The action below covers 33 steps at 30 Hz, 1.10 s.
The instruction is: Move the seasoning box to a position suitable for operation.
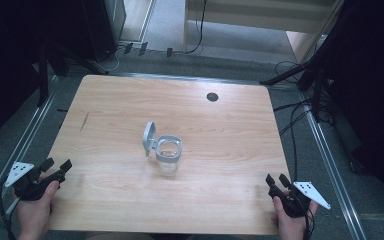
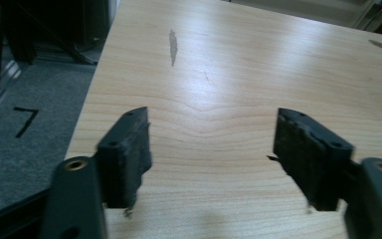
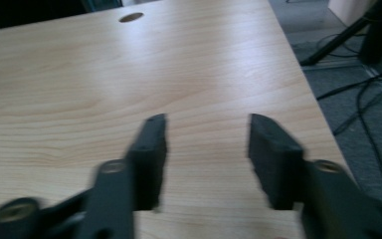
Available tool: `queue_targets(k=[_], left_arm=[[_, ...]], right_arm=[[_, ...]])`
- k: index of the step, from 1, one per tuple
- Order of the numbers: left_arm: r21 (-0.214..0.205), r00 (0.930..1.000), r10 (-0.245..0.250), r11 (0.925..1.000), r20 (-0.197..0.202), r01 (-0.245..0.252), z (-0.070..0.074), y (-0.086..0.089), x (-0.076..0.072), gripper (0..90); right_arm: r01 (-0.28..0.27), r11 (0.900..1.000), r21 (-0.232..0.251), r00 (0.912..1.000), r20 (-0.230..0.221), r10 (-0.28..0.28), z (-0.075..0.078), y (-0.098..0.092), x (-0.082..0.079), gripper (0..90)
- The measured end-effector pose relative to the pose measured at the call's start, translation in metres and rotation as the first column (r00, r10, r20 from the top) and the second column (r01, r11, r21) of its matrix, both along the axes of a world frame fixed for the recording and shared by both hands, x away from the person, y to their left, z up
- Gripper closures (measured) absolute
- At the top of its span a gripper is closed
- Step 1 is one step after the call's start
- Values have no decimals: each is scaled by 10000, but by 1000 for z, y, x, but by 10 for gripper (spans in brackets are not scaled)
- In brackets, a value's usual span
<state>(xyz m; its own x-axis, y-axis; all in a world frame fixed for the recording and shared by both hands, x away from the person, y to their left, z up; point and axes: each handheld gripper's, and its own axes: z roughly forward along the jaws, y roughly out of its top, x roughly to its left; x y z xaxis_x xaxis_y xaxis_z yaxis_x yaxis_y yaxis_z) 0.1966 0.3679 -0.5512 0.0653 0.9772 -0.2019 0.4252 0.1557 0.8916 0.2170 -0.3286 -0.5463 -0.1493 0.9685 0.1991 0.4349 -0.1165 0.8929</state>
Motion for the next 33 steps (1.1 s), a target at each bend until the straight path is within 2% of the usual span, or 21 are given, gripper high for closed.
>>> queue_targets(k=[1, 2, 5, 8, 9, 11, 13, 14, 15, 16, 17, 21, 24, 26, 30, 33], left_arm=[[154, 10000, -31, 9999, -4, 31, 1, -2, -1, 439], [180, 9997, -230, 9996, -86, 232, 2, -5, -1, 507], [-114, 9964, -755, 9971, -380, 751, 6, -16, 2, 659], [139, 9901, -1338, 9908, -427, 1345, 12, -34, 6, 727], [191, 9891, -1427, 9895, -366, 1435, 14, -40, 8, 743], [361, 9837, -1771, 9833, -319, 1782, 19, -54, 11, 765], [469, 9753, -2182, 9744, -354, 2198, 22, -71, 16, 772], [469, 9753, -2182, 9744, -354, 2198, 22, -71, 16, 772], [662, 9732, -2264, 9712, -411, 2288, 22, -79, 18, 771], [875, 9664, -2529, 9627, -469, 2562, 23, -94, 21, 773], [940, 9618, -2682, 9576, -540, 2723, 23, -101, 23, 788], [494, 9450, -3221, 9445, -565, 3249, 28, -126, 28, 852], [313, 9340, -3522, 9345, -598, 3545, 30, -146, 31, 900], [205, 9266, -3705, 9278, -637, 3724, 30, -158, 31, 900], [50, 9113, -4070, 9129, -619, 4081, 30, -179, 32, 900], [-53, 8985, -4348, 9003, -611, 4353, 29, -192, 33, 900]], right_arm=[[-339, 9990, 290, 9994, -8, 339, 0, 0, 1, 604], [-549, 9978, 382, 9985, -19, 550, 0, 1, 1, 638], [-583, 9983, 73, 9982, -136, 584, 3, 14, 6, 639], [-693, 9973, 247, 9973, -231, 699, 7, 26, 11, 696], [-1042, 9943, 242, 9944, -161, 1046, 8, 32, 14, 723], [-1400, 9901, 106, 9900, -169, 1402, 11, 43, 18, 760], [-1650, 9862, 117, 9861, -180, 1652, 13, 53, 22, 800], [-1650, 9862, 117, 9861, -180, 1652, 13, 53, 22, 800], [-1888, 9819, 132, 9819, -143, 1889, 15, 62, 26, 842], [-1984, 9800, 130, 9799, -171, 1986, 15, 66, 27, 853], [-2181, 9759, 99, 9758, -147, 2182, 17, 72, 30, 878], [-2657, 9640, 75, 9640, -42, 2657, 23, 90, 37, 900], [-3089, 9511, -6, 9511, -34, 3089, 27, 109, 45, 900], [-3345, 9422, -200, 9424, -68, 3344, 28, 122, 50, 900], [-3914, 9191, -444, 9202, -156, 3911, 30, 145, 63, 900], [-4271, 9032, -431, 9042, -217, 4266, 30, 161, 72, 900]])
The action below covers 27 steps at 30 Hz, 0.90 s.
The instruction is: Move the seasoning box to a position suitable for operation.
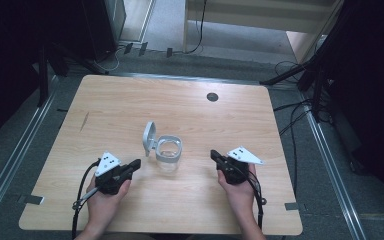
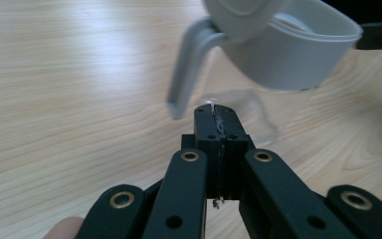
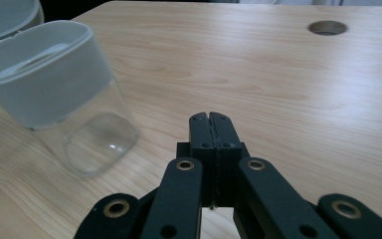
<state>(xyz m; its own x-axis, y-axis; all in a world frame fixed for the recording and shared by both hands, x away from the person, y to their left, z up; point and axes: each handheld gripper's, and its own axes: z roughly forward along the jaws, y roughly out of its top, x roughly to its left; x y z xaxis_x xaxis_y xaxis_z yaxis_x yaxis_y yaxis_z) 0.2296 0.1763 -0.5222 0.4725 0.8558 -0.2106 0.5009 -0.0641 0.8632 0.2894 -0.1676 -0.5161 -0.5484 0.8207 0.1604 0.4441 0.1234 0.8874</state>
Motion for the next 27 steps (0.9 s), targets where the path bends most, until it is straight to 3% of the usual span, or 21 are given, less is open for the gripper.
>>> queue_targets(k=[7, 17, 21, 23, 27], left_arm=[[-182, 9991, -431, 9989, -35, 431, -1, -21, 4, 900], [-432, 9989, -467, 9980, 98, 471, 5, -30, 11, 900], [-449, 9988, -487, 9978, 88, 491, 5, -32, 16, 900], [-493, 9991, -412, 9979, 47, 414, 4, -30, 17, 900], [-577, 9993, -368, 9976, 33, 370, 4, -27, 18, 900]], right_arm=[[-682, 9974, 245, 9975, -172, 686, 6, 34, 22, 900], [-1436, 9888, 396, 9895, -127, 1442, 14, 64, 56, 900], [-2306, 9721, 433, 9730, 27, 2307, 18, 75, 67, 900], [-2401, 9704, 279, 9707, 106, 2399, 18, 77, 67, 900], [-2621, 9641, 426, 9650, 13, 2623, 17, 75, 67, 900]])
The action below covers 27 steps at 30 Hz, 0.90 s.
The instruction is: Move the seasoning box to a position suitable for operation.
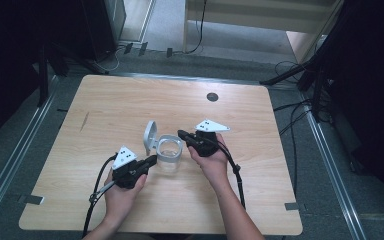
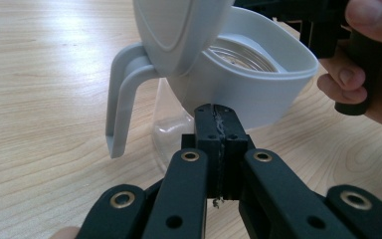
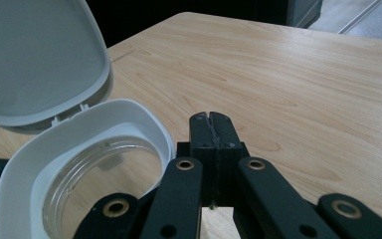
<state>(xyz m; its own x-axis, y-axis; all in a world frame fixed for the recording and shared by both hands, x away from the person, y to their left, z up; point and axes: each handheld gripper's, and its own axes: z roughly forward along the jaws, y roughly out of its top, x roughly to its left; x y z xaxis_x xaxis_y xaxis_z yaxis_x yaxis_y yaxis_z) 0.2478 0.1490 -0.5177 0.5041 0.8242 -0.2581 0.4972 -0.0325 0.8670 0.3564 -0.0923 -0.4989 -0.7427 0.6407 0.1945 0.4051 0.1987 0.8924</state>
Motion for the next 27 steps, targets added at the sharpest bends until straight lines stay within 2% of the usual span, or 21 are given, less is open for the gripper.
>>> queue_targets(k=[6, 10, 15, 18, 19, 20, 23, 27], left_arm=[[22, 9999, 145, 9999, 1, -145, 1, -1, 0, 900], [-80, 9998, 190, 9998, -53, -190, 1, -3, 2, 900], [-155, 9999, 135, 9998, -67, -136, 1, -11, 4, 900], [-95, 10000, 43, 9999, -40, -44, 3, -11, 0, 900], [-95, 10000, 43, 9999, -40, -44, 3, -11, 0, 900], [-91, 10000, -45, 9999, 8, 45, 4, -10, -7, 900], [-10, 9998, -202, 9998, 13, 202, 5, -15, -14, 900], [-53, 9999, -95, 9999, 53, 96, 6, -17, -12, 900]], right_arm=[[293, 9995, 91, 9994, -174, -291, 0, -2, -10, 900], [685, 9975, 174, 9970, -365, -678, -2, -4, -25, 900], [1427, 9897, 82, 9895, -237, -1424, -4, -9, -44, 900], [1674, 9859, 62, 9859, -23, -1674, -2, -17, -58, 900], [1674, 9859, 62, 9859, -23, -1674, -2, -17, -58, 900], [1722, 9848, 226, 9851, -62, -1721, 0, -25, -65, 900], [1395, 9895, 368, 9902, -141, -1391, -1, -31, -72, 900], [1253, 9919, 219, 9921, -74, -1251, -1, -32, -80, 900]])
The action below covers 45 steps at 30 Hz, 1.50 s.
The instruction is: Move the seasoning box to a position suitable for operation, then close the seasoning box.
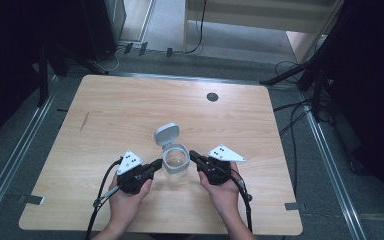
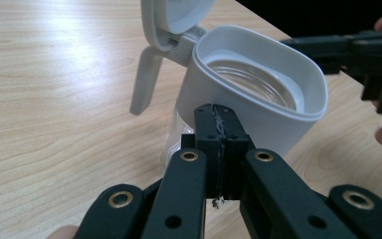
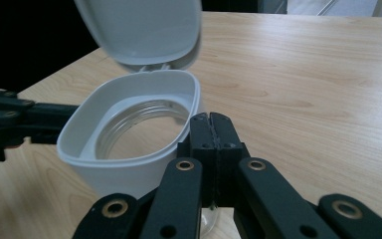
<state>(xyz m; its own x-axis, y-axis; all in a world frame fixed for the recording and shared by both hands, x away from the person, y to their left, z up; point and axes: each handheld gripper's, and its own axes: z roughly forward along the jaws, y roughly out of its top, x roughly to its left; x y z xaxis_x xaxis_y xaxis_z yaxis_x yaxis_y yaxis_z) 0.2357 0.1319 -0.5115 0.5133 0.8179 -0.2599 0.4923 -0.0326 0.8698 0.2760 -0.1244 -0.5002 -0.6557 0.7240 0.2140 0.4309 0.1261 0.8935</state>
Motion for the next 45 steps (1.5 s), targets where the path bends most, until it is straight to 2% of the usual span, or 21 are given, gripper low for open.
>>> queue_targets(k=[2, 10, 12, 14, 16, 19, 21, 24, 25, 26, 27, 29, 31, 33, 35, 36, 37, 41, 42, 43, 45], left_arm=[[-74, 9999, 106, 9999, -57, -107, -1, 0, 3, 900], [-87, 9997, 237, 9997, -15, -237, -2, 6, 12, 900], [-47, 10000, 79, 10000, 37, -79, -2, 11, 13, 900], [-44, 9998, 150, 9999, 163, -149, -3, 20, 12, 898], [-312, 9992, 317, 9990, 243, -310, -6, 37, 12, 842], [-850, 9980, 606, 9947, 206, -586, -14, 70, 10, 667], [-621, 9965, 820, 9948, 180, -807, -20, 93, 9, 525], [-247, 9909, 1344, 9906, 75, -1342, -27, 124, 5, 304], [-418, 9905, 1372, 9897, 47, -1368, -28, 132, 3, 275], [-418, 9905, 1372, 9897, 47, -1368, -28, 132, 3, 232], [-602, 9899, 1413, 9881, -61, -1414, -29, 148, 1, 188], [-393, 9904, 1380, 9897, 59, -1376, -31, 165, -3, 145], [-216, 9844, 1752, 9843, 132, -1749, -33, 178, -5, 136], [-333, 9805, 1963, 9800, 17, -1962, -35, 190, -5, 137], [-696, 9766, 2151, 9741, -57, -2150, -36, 197, -5, 138], [-870, 9774, 2109, 9736, -103, -2110, -37, 198, -4, 138], [-862, 9781, 2076, 9743, -144, -2081, -38, 196, -3, 138], [-95, 9805, 1965, 9805, -21, -1965, -40, 185, 0, 143], [-95, 9805, 1965, 9805, -21, -1965, -40, 185, 0, 143], [184, 9824, 1870, 9822, -13, -1870, -40, 182, 0, 143], [355, 9823, 1870, 9818, -63, -1866, -40, 181, 2, 143]], right_arm=[[-77, 9999, 141, 10000, -56, 78, -1, -1, -3, 900], [-371, 9991, 180, 9992, -120, 373, -3, 2, -16, 900], [-503, 9986, 146, 9987, -51, 504, -3, 3, -17, 900], [-423, 9991, -8, 9991, 33, 423, -3, 4, -16, 900], [-294, 9995, -71, 9996, 26, 294, -3, 1, -13, 900], [-8, 9999, 110, 10000, -29, 8, -1, -5, -5, 900], [67, 9998, 213, 9999, -89, -65, 2, -9, 2, 900], [230, 9993, 310, 9997, -41, -229, 3, -11, 11, 900], [290, 9991, 312, 9996, -16, -290, 4, -11, 14, 900], [290, 9991, 312, 9996, -16, -290, 4, -11, 14, 900], [333, 9989, 337, 9994, 80, -336, 7, -10, 20, 900], [406, 9984, 406, 9991, 99, -410, 10, -9, 24, 900], [401, 9982, 440, 9992, 56, -404, 14, -6, 30, 900], [401, 9982, 440, 9991, 85, -405, 19, -3, 36, 900], [354, 9983, 470, 9993, 58, -358, 23, 1, 42, 900], [368, 9984, 423, 9993, 95, -372, 26, 3, 46, 900], [345, 9986, 410, 9993, 103, -350, 28, 5, 49, 900], [342, 9983, 481, 9993, 114, -347, 36, 11, 60, 900], [342, 9982, 499, 9994, 95, -347, 38, 13, 63, 900], [334, 9982, 504, 9994, 88, -339, 39, 14, 66, 900], [356, 9981, 500, 9993, 70, -360, 41, 17, 69, 900]])
